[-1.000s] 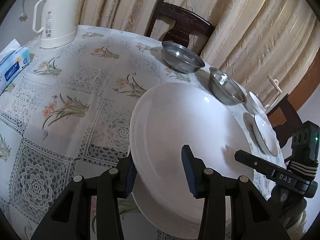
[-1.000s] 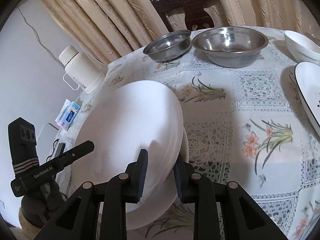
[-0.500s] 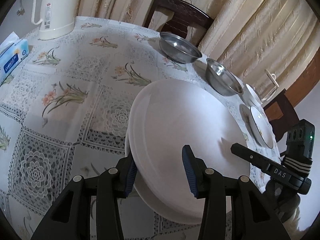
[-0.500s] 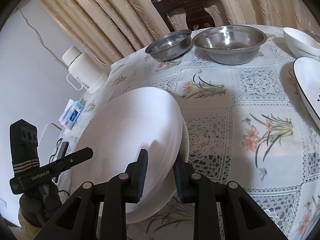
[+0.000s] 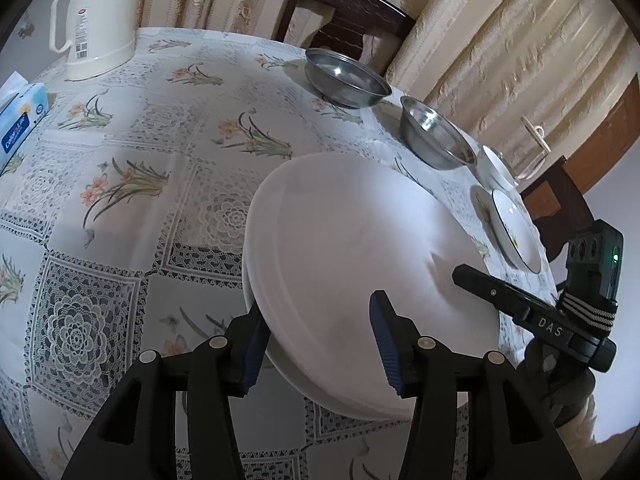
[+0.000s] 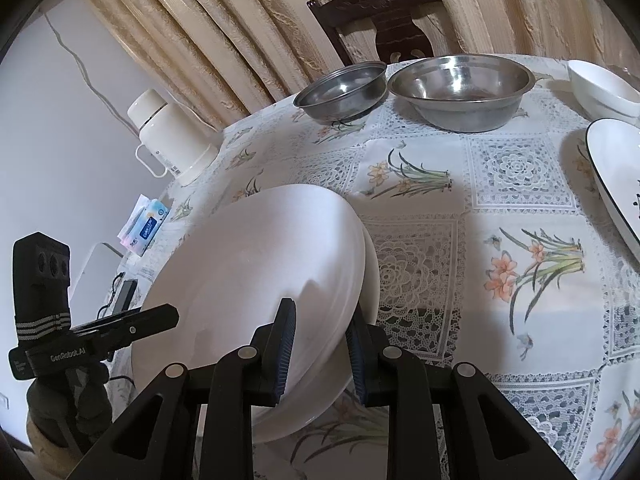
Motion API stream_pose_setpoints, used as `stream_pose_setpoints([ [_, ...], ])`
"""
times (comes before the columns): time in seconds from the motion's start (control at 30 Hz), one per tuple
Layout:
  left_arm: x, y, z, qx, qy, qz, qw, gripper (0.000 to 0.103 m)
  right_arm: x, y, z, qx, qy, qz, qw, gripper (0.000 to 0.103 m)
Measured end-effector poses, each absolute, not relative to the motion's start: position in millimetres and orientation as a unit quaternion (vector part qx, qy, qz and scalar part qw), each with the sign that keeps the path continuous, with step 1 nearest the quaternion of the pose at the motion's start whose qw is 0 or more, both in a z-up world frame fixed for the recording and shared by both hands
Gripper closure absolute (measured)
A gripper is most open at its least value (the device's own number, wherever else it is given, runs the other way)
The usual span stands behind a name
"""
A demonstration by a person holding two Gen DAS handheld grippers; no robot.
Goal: Organize plates and bowls
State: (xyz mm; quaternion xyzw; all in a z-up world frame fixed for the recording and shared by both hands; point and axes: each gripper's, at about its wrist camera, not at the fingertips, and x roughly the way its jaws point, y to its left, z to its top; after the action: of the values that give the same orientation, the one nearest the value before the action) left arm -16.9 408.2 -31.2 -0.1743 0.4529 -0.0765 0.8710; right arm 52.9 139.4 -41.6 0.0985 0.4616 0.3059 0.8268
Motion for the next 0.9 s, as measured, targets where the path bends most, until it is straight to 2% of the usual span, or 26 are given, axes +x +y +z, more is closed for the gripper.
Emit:
stream_pose_setpoints([
  [0.63, -17.9, 395.2, -26.1, -0.121, 0.485, -0.094, 0.861, 0.048, 57.2, 128.5, -43.4, 0.152, 0.483, 0.313, 0.803, 0.076],
  [0.9, -16.1, 400.6, -25.7, -0.14, 0.496, -0.105, 0.85, 0.047, 59.2, 125.8, -44.6, 0.168, 0.489, 0.315, 0.796, 0.076],
])
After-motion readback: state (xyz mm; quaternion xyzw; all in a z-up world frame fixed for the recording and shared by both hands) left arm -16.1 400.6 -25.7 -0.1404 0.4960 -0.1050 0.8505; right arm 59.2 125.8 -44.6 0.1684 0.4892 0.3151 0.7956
